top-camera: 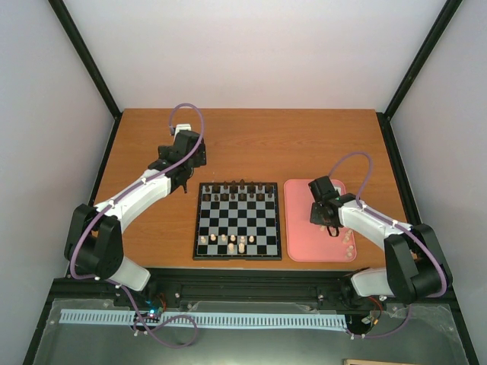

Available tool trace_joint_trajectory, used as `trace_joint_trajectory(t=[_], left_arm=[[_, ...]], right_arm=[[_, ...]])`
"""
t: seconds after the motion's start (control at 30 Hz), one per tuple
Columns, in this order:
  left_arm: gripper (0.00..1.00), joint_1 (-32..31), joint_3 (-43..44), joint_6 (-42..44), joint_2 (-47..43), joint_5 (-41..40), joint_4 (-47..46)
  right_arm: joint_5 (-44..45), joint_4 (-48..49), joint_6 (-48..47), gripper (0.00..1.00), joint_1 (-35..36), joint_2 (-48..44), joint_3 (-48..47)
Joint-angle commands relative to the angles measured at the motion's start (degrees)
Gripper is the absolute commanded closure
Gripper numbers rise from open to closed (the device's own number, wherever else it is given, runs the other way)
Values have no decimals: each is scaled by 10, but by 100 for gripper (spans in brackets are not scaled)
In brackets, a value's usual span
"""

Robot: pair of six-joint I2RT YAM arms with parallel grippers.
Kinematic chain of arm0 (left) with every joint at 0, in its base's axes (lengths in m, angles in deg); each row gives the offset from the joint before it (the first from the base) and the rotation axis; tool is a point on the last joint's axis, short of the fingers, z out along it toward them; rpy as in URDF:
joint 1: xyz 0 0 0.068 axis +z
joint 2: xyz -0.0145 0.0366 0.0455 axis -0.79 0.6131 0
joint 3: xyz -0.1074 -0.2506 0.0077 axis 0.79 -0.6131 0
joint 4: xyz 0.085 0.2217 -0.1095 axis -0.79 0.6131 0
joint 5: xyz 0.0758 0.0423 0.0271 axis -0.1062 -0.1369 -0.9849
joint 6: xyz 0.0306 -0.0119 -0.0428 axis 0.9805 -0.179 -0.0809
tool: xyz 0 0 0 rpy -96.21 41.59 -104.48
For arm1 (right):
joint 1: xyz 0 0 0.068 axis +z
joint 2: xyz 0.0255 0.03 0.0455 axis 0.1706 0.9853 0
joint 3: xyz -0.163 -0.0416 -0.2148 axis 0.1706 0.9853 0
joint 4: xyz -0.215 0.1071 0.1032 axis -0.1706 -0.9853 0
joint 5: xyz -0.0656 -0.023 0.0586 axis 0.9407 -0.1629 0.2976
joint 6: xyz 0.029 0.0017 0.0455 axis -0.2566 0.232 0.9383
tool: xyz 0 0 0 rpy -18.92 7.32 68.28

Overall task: Set up the chess pieces on the board
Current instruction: Pick up the chess piece from the storage box, then place the chess piece on the chessboard.

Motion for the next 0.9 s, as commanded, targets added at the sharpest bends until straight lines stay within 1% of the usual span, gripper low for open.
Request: trace_joint_trajectory(t=[0.0, 0.23, 0.33, 0.47, 0.57, 0.67, 0.87], left_arm=[[0, -4, 24, -3, 3, -10, -2], [0, -4, 24, -4, 3, -11, -1], [0, -4, 26, -4, 4, -12, 0], [0, -4, 27, -3, 4, -12, 0], [0, -4, 28, -4, 5, -11, 0], [0, -4, 28, -3, 8, -12, 1], [0, -4, 29, -3, 6, -13, 2]], right_arm=[[-2, 9, -4, 81, -7, 1, 5], [-3, 4, -11, 96, -7, -4, 2], [-17, 0, -12, 97, -6, -21, -3], [-41, -26, -13, 97, 7, -59, -37], [-75, -48, -14, 97, 49, -72, -78], [-87, -66, -6, 97, 109, -61, -119], [-76, -100, 5, 97, 261, 31, -187]])
